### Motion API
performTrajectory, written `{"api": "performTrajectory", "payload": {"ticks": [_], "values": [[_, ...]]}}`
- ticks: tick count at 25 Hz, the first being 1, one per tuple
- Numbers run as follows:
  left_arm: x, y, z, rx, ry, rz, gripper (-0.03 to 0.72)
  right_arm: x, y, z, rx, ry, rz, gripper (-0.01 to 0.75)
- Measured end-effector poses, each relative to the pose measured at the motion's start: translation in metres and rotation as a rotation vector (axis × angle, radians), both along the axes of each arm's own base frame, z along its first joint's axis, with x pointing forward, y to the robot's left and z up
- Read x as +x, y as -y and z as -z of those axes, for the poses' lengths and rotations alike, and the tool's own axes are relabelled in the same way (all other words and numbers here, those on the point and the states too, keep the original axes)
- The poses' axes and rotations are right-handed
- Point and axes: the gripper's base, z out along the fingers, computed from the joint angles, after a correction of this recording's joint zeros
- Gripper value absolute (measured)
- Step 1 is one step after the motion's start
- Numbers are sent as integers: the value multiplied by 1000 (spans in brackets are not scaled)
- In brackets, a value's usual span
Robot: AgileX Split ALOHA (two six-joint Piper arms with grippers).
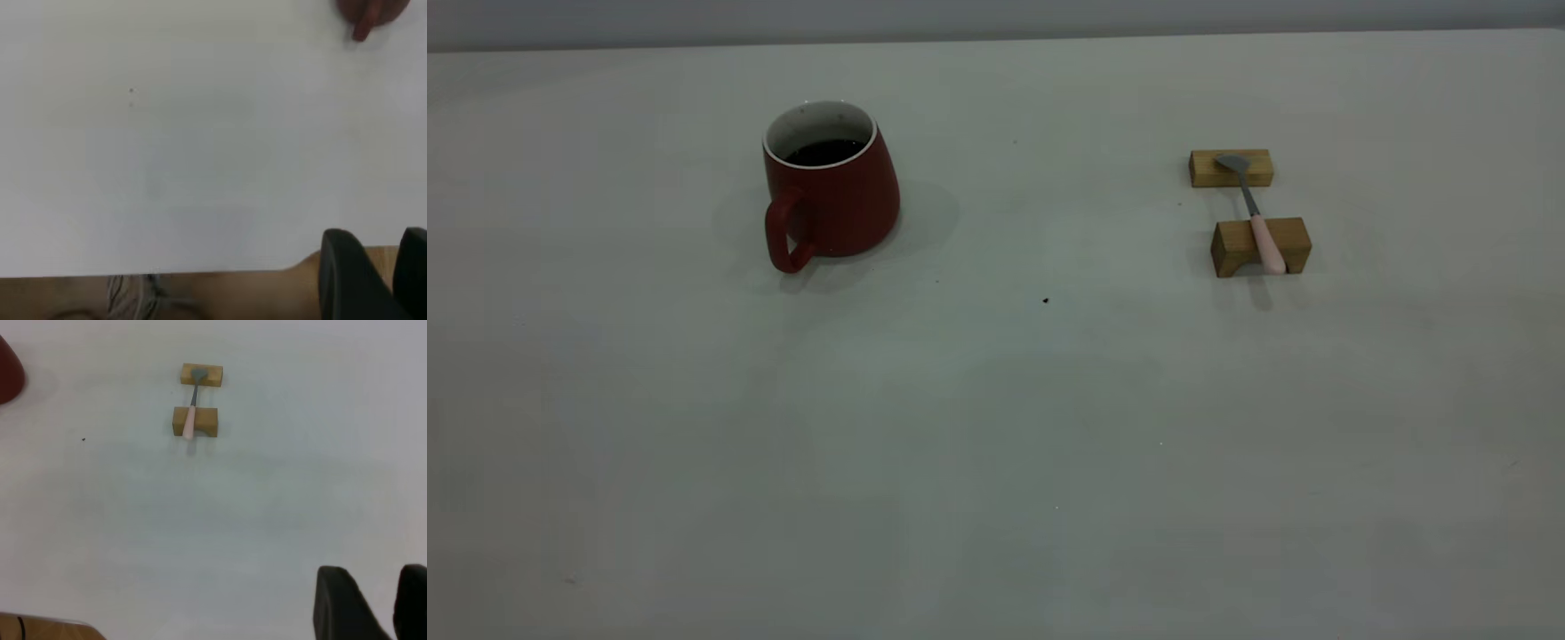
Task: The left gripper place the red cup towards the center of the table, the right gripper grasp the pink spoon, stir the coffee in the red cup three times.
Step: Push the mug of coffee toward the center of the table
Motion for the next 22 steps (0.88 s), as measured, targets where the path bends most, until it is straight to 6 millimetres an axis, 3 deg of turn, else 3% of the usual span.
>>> {"api": "performTrajectory", "payload": {"ticks": [4,12,17,22], "values": [[62,1,8,2,-114,10,308,0,0,0,0,0,0,238],[175,9,69,10,-214,131,628,0,0,0,0,0,0,238],[237,35,110,34,-306,233,647,0,0,0,0,0,0,238],[279,70,157,52,-373,322,646,0,0,0,0,0,0,238]]}}
